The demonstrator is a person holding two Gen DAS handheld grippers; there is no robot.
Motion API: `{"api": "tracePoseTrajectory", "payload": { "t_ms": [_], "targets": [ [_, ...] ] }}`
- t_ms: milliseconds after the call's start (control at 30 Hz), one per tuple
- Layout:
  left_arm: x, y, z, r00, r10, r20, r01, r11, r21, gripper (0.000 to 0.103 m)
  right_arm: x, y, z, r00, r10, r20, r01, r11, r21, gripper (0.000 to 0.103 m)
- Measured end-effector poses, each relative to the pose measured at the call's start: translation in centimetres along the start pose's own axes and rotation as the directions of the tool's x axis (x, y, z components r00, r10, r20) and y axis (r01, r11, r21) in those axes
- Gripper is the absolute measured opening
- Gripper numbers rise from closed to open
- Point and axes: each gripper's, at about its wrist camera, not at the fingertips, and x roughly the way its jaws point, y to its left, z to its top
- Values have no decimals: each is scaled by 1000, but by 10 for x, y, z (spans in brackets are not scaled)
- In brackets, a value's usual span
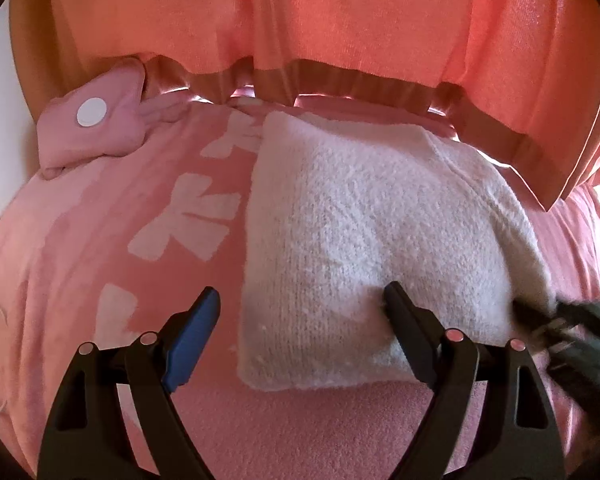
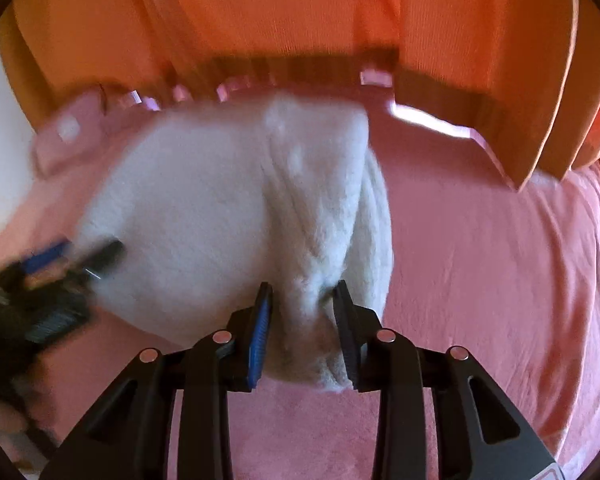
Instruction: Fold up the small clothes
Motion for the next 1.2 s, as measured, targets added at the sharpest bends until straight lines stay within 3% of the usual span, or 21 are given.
{"api": "tracePoseTrajectory", "payload": {
  "t_ms": [100, 233, 367, 400, 567, 767, 967, 1200],
  "targets": [
    [0, -2, 0, 1000, 11, 6, -11, 1000, 13, 82, -6, 7, 0, 999, -37, 22, 38, 999, -32, 33],
    [-5, -3, -2, 1000, 21, 18, -21, 1000, 20, 81, -31, 3, -4, 997, -10, 80, 11, 1000, 0, 34],
    [-21, -4, -9, 999, 21, 37, -22, 1000, 19, 81, -62, -7, -19, 981, 9, 192, -26, 996, 87, 61],
    [-26, -5, -12, 999, 22, 43, -22, 1000, 16, 82, -66, -9, -26, 979, 8, 204, -30, 994, 102, 63],
    [-45, -5, -35, 999, -2, 45, 2, 1000, -6, 84, -64, -20, -62, 990, -9, 142, -12, 990, 141, 63],
    [-58, -4, -79, 999, 44, 29, -45, 998, 32, 88, -68, -34, -98, 993, -4, 119, -19, 982, 187, 64],
    [-58, -8, -104, 998, 68, 17, -69, 997, 28, 90, -70, -19, -125, 988, -60, 140, 37, 986, 160, 79],
    [-65, -6, -119, 995, 92, 43, -91, 996, -15, 90, -67, 2, -149, 979, -104, 174, 82, 988, 128, 82]
  ]
}}
